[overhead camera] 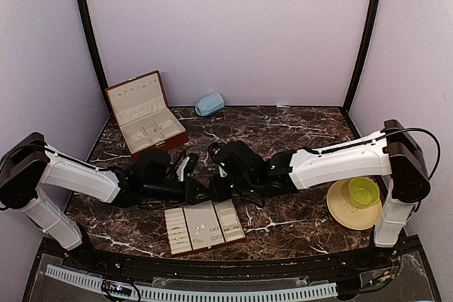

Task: Organize the mixed jewelry
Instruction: Pass from the right arm to the left, then pass from the left arm to the right

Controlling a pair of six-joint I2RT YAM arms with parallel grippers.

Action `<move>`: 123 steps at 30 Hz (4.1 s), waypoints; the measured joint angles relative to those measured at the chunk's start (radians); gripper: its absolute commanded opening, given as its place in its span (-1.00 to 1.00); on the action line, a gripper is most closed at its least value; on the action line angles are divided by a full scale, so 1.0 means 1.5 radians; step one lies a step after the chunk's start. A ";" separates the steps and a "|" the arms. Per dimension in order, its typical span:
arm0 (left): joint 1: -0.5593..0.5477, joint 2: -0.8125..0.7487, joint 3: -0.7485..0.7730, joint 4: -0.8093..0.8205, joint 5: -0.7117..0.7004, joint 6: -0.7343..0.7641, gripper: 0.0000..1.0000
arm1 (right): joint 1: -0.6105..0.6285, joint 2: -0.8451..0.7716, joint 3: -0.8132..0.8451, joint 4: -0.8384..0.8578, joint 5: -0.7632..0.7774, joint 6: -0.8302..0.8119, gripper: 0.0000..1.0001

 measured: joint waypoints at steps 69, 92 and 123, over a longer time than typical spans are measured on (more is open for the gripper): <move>-0.056 -0.139 -0.065 0.230 0.053 0.310 -1.00 | -0.098 -0.193 -0.255 0.459 -0.433 0.126 -0.53; -0.056 -0.145 -0.065 0.229 0.050 0.301 -1.00 | -0.098 -0.193 -0.264 0.461 -0.430 0.124 -0.77; 0.179 -0.338 -0.028 -0.179 -0.034 0.277 -0.15 | -0.094 -0.219 -0.284 0.363 -0.364 0.043 -0.79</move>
